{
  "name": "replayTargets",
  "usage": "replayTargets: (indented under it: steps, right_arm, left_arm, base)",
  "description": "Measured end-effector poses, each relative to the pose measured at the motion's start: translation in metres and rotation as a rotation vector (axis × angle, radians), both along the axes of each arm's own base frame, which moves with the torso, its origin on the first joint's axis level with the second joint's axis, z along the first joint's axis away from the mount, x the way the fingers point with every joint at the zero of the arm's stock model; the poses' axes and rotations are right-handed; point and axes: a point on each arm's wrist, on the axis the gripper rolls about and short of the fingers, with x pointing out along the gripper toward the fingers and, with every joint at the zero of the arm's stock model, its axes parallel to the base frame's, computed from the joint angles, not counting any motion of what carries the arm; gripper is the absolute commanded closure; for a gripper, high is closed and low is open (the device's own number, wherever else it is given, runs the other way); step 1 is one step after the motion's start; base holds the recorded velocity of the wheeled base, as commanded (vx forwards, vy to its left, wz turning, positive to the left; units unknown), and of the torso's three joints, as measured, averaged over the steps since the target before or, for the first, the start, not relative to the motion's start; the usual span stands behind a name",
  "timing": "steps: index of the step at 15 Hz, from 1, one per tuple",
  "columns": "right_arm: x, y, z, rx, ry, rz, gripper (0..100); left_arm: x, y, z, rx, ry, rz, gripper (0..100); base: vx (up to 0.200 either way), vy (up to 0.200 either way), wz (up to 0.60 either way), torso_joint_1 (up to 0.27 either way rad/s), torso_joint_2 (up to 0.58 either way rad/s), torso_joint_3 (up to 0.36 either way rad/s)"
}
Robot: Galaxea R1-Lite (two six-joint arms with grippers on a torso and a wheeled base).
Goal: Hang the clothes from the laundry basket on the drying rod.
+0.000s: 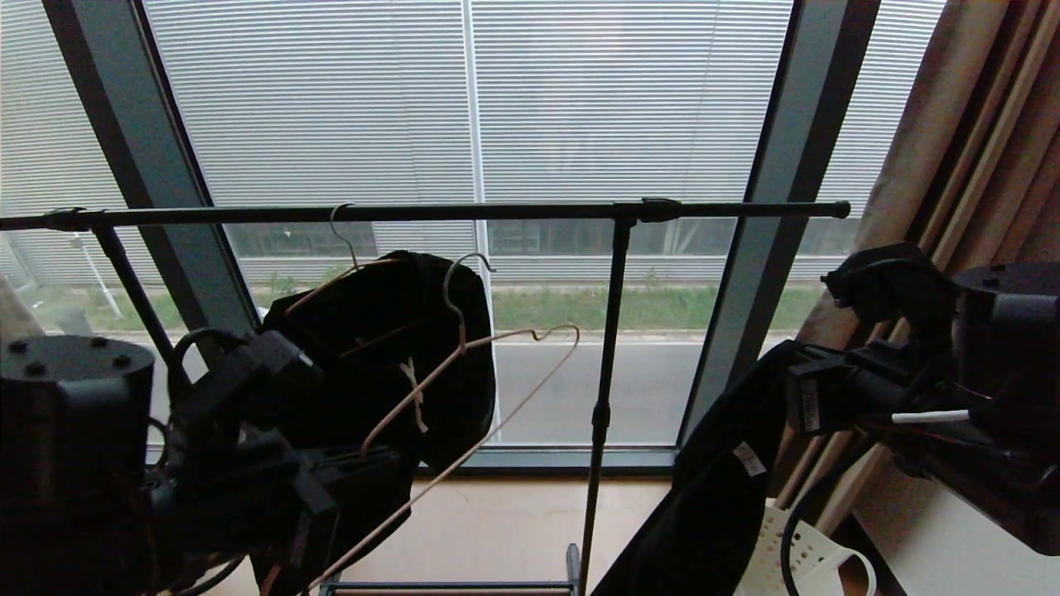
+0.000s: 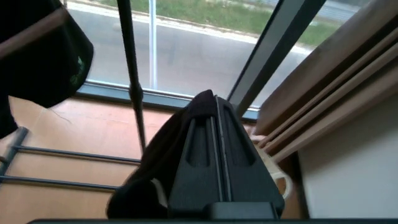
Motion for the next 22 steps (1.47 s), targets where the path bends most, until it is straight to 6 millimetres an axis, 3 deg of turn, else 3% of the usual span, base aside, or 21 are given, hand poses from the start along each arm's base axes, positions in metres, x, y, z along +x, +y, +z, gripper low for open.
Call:
replayTargets:
  steps: [3,7,16,22]
  right_arm:
    - [0.005,0.007,0.001,-0.051,-0.011,-0.024,100]
    - [0.012,0.017,0.002,-0.063,-0.020,-0.044,100]
    - [0.018,0.034,-0.008,-0.058,-0.025,-0.009,100]
    - [0.019,0.038,-0.011,-0.063,-0.018,0.002,100]
  left_arm:
    - [-0.027,0.016,-0.012,-0.027,0.009,-0.141,100]
    - [-0.038,0.017,-0.011,-0.083,0.013,-0.264,100]
    - [-0.028,-0.001,-0.009,-0.109,-0.011,-0.337,100]
    - [-0.011,-0.013,-0.008,-0.155,-0.033,-0.320,100]
  base:
    - [0.000,0.000,0.00,0.000,0.00,0.000]
    - [0.000,0.000,0.00,0.000,0.00,0.000]
    - [0.000,0.000,0.00,0.000,0.00,0.000]
    - [0.000,0.000,0.00,0.000,0.00,0.000]
